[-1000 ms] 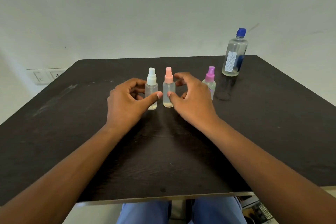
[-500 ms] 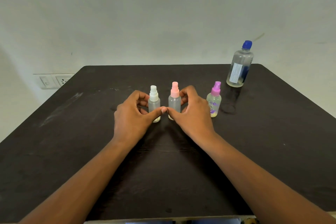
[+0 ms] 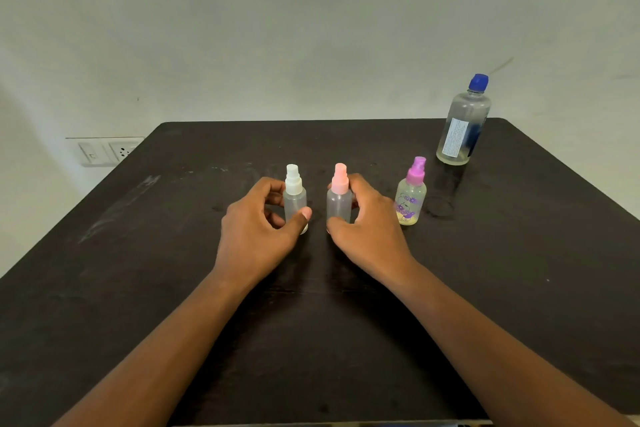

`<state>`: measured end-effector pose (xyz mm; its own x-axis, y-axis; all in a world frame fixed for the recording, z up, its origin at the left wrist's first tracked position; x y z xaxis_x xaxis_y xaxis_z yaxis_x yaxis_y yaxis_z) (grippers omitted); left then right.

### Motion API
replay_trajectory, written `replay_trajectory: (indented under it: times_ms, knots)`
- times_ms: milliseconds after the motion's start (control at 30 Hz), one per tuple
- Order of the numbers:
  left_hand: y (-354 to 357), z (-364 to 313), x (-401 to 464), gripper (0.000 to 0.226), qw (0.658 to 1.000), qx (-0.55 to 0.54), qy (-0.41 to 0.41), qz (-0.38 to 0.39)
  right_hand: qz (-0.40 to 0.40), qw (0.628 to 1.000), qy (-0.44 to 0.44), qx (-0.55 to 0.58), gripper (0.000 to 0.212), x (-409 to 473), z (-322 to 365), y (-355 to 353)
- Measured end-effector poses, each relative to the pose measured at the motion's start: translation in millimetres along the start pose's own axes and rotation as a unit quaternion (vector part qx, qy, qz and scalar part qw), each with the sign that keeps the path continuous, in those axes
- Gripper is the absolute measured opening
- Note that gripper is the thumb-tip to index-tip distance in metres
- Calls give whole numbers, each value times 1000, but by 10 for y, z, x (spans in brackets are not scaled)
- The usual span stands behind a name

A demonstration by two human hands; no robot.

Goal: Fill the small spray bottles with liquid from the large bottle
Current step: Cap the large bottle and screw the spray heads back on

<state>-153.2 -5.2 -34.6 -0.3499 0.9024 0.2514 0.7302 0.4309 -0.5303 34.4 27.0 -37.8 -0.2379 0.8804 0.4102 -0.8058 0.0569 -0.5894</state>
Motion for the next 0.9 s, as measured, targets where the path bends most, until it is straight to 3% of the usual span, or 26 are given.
replay_trajectory:
  times_ms: [267,433,533,900]
  knots:
    - [13,1,-1,42,1000,-2,5,4,-30,996,5,-86,48,48,74,-44]
    - [-27,3,5,39,1000,-19,-3,-2,-80,996,17,-30,51,26,156,-91]
    - [-95,-2,76,37,1000,-24,-11,-7,-81,996,32,-25,55,92,189,-84]
    - [-415,215,1087,36,997,4,-72,-26,-79,997,17,-15,42,1032,487,320]
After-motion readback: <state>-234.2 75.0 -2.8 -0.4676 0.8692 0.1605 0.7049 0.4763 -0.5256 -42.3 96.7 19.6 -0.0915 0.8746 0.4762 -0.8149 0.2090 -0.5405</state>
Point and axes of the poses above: each hand's wrist, its own x-axis towards the middle knuckle, its own y-axis out of the palm, z = x × y, the point moved 7 cm from there along x, towards the middle knuckle, and after that the axes turned 11 degrees about -y, right-handed, at the moved point
